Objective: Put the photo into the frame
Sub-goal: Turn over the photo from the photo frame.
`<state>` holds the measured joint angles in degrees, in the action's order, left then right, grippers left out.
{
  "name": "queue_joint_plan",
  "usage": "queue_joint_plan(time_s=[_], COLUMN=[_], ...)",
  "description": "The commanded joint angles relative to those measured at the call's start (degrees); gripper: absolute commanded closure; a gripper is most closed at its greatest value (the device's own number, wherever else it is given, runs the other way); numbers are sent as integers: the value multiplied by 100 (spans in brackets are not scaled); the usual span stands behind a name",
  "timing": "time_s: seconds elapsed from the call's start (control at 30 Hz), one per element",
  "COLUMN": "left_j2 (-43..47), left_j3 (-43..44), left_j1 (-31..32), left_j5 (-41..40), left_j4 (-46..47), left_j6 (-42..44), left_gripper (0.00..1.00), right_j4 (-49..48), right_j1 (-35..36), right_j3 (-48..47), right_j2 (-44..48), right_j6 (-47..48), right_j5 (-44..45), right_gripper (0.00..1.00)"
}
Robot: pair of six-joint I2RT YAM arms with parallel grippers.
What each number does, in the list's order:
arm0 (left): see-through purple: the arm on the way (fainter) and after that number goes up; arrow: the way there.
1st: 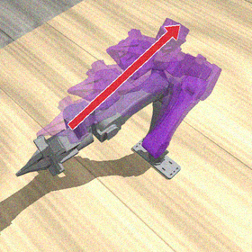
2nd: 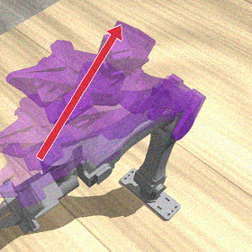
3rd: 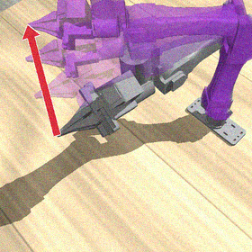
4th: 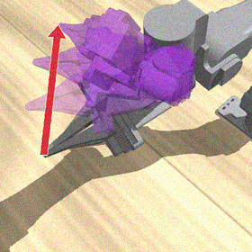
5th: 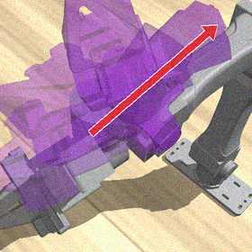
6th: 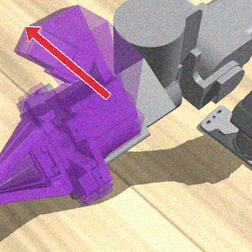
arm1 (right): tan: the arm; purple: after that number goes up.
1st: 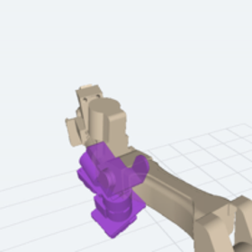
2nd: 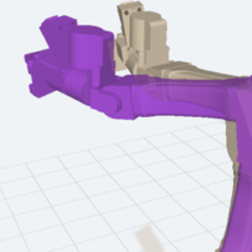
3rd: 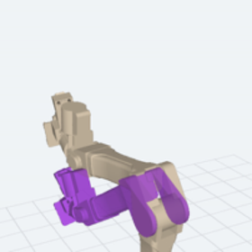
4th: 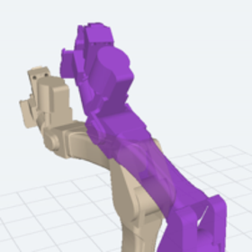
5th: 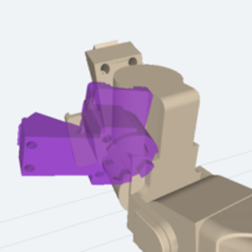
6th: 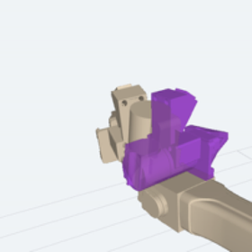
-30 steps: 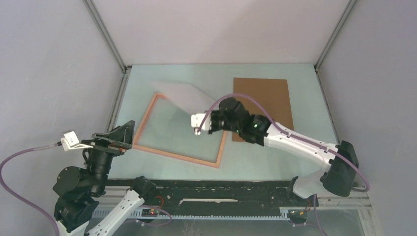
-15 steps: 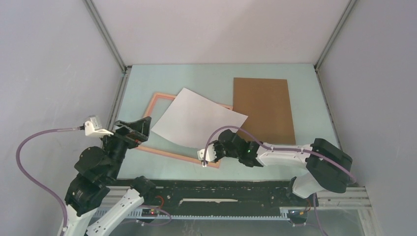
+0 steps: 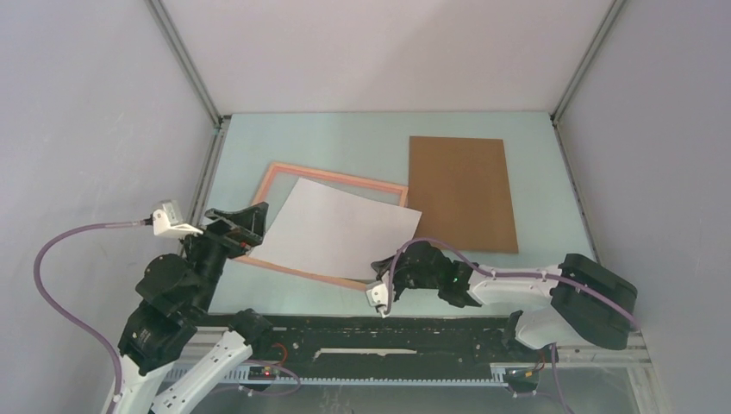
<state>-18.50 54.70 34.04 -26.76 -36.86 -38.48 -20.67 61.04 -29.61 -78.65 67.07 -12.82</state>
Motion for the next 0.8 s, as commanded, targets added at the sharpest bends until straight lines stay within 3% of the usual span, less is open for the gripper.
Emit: queue_joint_plan(time_s=[0.0,0.2,0.3,0.37,0.47,0.77], left_j2=[-173,-194,-136,-72,-6,-200], left_j3=[-150,-186,-213,-249,-328,-393], left_j1=[-29,-34,-29,-32,-34,-30], left_j5=[57,98,115,91,34,145], left_j4=[289,329,316,311,349,530], left_j6=[110,105,83,63,60,66], left_gripper=[0,0,0,0,0,0], right_j4=[-490,-874,-900,-1439,-1601,-1914], right_j1=[-102,-400,-696,-814,-745,-400], right_j3=[164,165,278,461,439,-83], right_j2=[134,-183,-163,-206,-369,-1045], right_j6=[319,214,-7,-308,-487,-1221], right_j5=[-685,-848,-1090,-889,-257,488], right_gripper=[100,99,70,67,74,100])
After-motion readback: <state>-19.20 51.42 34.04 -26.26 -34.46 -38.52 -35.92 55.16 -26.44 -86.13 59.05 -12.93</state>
